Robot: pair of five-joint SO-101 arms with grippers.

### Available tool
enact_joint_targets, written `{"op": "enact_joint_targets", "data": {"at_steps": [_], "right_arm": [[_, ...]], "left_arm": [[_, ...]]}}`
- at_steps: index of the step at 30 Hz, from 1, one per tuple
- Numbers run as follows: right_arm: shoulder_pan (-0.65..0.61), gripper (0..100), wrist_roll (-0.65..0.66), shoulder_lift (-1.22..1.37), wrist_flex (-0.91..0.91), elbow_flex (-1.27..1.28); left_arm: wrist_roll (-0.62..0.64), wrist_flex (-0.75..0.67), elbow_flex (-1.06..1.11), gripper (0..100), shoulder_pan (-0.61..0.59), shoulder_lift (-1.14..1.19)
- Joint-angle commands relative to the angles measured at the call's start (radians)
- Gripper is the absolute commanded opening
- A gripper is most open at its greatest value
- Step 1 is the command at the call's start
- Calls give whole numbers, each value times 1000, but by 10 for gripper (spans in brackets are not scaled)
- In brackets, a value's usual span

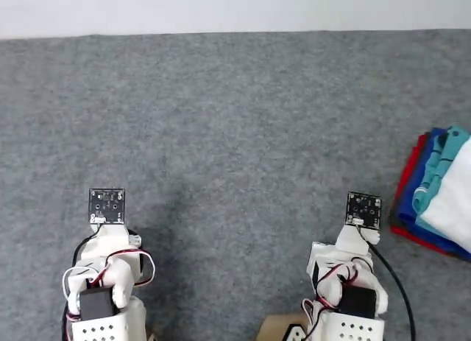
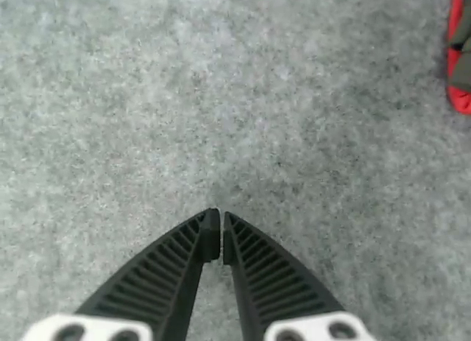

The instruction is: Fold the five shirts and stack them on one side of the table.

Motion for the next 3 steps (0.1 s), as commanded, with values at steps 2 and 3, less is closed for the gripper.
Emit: {"op": "enact_joint_targets", "data": {"at_steps": [2,3], "right_arm": [[-10,10,12,-13,5,14],[-10,10,12,-13,5,14]], "left_arm": [[-6,-2,-7,6,-5,-3],[-6,-2,-7,6,-5,-3]]}}
